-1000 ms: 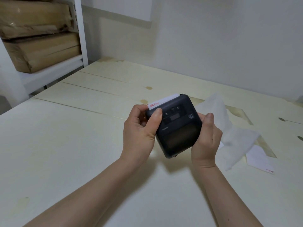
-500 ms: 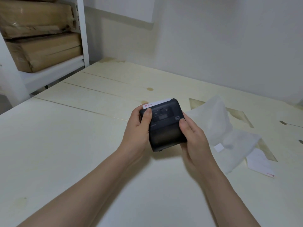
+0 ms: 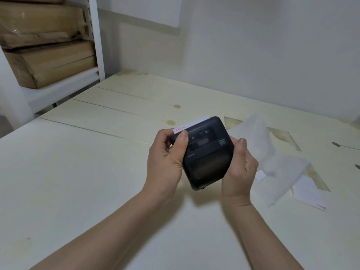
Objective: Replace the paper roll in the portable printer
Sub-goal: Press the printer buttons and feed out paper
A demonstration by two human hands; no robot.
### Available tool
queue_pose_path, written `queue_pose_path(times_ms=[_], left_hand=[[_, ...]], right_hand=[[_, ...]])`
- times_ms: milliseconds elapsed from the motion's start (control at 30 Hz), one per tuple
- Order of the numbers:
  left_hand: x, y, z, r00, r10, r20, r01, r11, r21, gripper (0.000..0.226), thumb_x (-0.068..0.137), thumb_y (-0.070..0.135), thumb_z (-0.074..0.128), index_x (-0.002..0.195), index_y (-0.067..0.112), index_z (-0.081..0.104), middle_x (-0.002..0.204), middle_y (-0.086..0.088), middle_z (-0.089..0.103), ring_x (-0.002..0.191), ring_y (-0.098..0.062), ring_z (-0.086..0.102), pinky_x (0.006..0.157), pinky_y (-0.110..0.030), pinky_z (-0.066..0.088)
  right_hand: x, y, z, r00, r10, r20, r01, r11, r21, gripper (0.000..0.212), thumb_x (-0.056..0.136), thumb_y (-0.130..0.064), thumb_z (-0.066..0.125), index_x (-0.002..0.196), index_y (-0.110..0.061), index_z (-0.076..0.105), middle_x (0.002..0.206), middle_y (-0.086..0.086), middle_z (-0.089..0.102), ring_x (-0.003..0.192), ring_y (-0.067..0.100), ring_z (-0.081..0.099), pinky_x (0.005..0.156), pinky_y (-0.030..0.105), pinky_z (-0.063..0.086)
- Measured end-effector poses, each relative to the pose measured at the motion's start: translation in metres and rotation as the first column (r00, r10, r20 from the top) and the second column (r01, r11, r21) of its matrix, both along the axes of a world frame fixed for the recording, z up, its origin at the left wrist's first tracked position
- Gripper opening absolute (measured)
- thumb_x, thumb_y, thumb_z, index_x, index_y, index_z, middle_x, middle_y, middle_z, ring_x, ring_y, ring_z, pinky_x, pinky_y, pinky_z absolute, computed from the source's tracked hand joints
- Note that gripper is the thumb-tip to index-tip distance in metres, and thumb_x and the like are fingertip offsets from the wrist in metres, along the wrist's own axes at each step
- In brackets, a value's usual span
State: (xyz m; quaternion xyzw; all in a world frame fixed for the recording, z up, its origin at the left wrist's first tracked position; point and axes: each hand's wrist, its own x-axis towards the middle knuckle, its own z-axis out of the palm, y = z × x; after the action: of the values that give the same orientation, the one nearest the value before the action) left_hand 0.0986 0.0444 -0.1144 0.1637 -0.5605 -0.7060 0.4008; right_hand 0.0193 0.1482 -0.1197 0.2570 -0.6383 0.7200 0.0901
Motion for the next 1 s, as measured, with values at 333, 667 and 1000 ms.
queue_pose_path(times_ms=[333, 667, 1000], left_hand=[[-0.012, -0.02, -0.005, 0.987, 0.057, 0.152, -0.089, 0.973, 0.213, 0.03, 0.087, 0.047, 0.063, 0.1, 0.02, 0.06, 0.106, 0.003, 0.068, 0.099, -0.017, 0.067, 0.094, -0.044, 0.055], [-0.018, -0.027, -0.012, 0.936, 0.045, 0.349, -0.053, 0.999, 0.013, 0.038, 0.1, 0.037, 0.048, 0.075, 0.014, 0.064, 0.073, 0.004, 0.063, 0.069, -0.014, 0.055, 0.065, -0.027, 0.041], [-0.02, -0.032, -0.023, 0.934, 0.024, 0.358, -0.103, 0.974, 0.203, 0.037, 0.1, 0.02, 0.043, 0.066, 0.006, 0.045, 0.064, -0.011, 0.05, 0.059, -0.028, 0.046, 0.059, -0.032, 0.041]], right_hand=[[0.003, -0.024, -0.004, 0.704, 0.41, 0.58, -0.37, 0.909, -0.194, 0.049, 0.098, -0.046, 0.05, 0.136, -0.015, 0.049, 0.129, 0.011, 0.066, 0.116, 0.03, 0.066, 0.088, 0.052, 0.057], [-0.012, -0.006, 0.005, 0.815, 0.211, 0.539, -0.317, 0.942, 0.109, 0.048, 0.098, -0.051, 0.044, 0.127, -0.015, 0.059, 0.118, 0.004, 0.073, 0.109, 0.02, 0.07, 0.092, 0.041, 0.056], [-0.014, -0.004, 0.005, 0.562, 0.528, 0.637, -0.393, 0.848, -0.356, 0.044, 0.099, -0.024, 0.052, 0.13, 0.006, 0.053, 0.129, 0.021, 0.065, 0.123, 0.029, 0.061, 0.108, 0.047, 0.044]])
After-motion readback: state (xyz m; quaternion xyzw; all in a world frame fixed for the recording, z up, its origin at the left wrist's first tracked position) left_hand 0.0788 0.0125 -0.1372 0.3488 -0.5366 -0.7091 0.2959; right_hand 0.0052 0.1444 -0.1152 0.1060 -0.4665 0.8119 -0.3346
